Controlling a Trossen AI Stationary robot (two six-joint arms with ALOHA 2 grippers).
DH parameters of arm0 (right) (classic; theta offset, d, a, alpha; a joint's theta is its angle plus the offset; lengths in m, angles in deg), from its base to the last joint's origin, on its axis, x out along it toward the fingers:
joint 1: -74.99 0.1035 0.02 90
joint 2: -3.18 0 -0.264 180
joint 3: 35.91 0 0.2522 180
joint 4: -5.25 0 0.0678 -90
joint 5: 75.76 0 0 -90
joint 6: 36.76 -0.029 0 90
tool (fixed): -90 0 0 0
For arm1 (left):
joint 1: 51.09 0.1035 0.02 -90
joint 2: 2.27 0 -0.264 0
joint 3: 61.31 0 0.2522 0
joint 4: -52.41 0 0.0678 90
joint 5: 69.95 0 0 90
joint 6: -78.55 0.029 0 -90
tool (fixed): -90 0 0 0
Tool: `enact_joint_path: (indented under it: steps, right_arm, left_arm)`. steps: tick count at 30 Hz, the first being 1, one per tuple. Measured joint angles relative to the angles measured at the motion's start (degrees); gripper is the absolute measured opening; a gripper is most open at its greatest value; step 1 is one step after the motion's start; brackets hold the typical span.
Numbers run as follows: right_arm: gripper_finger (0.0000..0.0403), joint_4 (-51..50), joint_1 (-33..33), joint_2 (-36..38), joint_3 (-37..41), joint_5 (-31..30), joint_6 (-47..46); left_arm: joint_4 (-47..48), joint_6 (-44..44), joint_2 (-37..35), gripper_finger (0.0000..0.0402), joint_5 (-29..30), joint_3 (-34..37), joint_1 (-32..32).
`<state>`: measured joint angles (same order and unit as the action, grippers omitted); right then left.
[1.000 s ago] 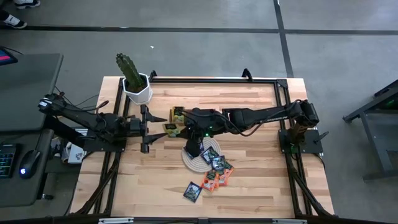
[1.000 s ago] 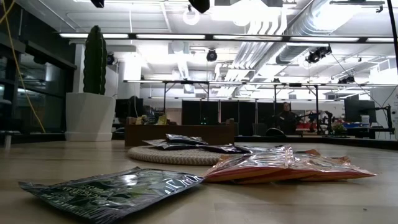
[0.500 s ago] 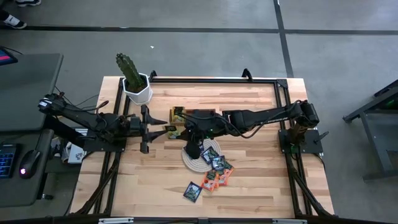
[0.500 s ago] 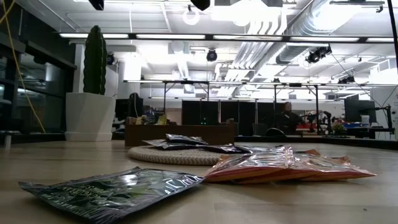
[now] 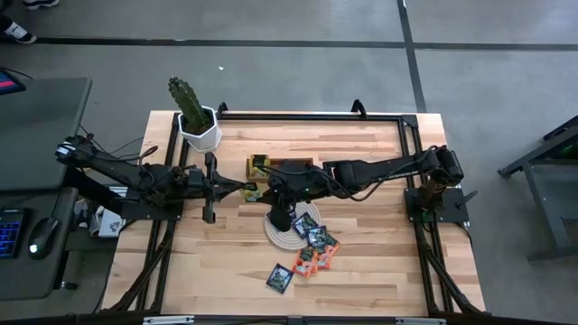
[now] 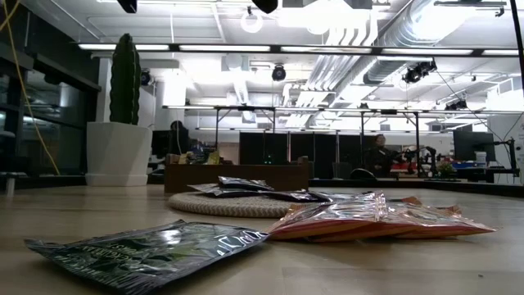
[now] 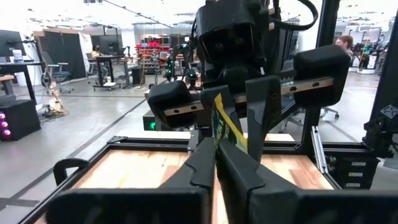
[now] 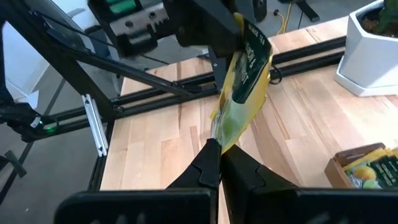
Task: Pick & Place Tea
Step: Put the yellow tea bag into the left section of the wooden organizer
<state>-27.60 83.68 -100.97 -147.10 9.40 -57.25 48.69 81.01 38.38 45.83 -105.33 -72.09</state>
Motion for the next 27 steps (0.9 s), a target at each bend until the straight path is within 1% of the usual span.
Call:
enact_joint_path:
  steps: [2,8,13,21,24,27]
  right_arm:
    - [0.0000,-0.8,0.0,0.0,0.0,0.0,0.0]
    - [0.0000,-1.5,0.0,0.0,0.0,0.1,-1.1]
    - [0.0001,-1.7,0.0,0.0,0.0,0.6,-1.3]
    - [0.0001,-1.8,0.0,0.0,0.0,-0.6,-0.9]
    - [0.0001,-1.8,0.0,0.0,0.1,-0.6,-0.5]
    - [0.0001,-1.7,0.0,0.0,0.1,-0.6,-0.4]
  left_arm:
    - [-0.4,0.0,0.0,0.0003,0.0,0.0,0.0]
    - [-0.6,0.0,0.0,0.0001,-0.3,0.0,0.0]
    - [-0.4,-0.6,0.1,0.0000,-2.7,0.0,0.0]
    - [-0.5,-1.9,0.9,0.0001,-2.3,0.0,0.0]
    - [-0.3,-1.6,0.9,0.0008,-2.3,0.0,0.0]
    - [0.2,-1.6,0.9,0.0031,-2.2,0.0,0.0]
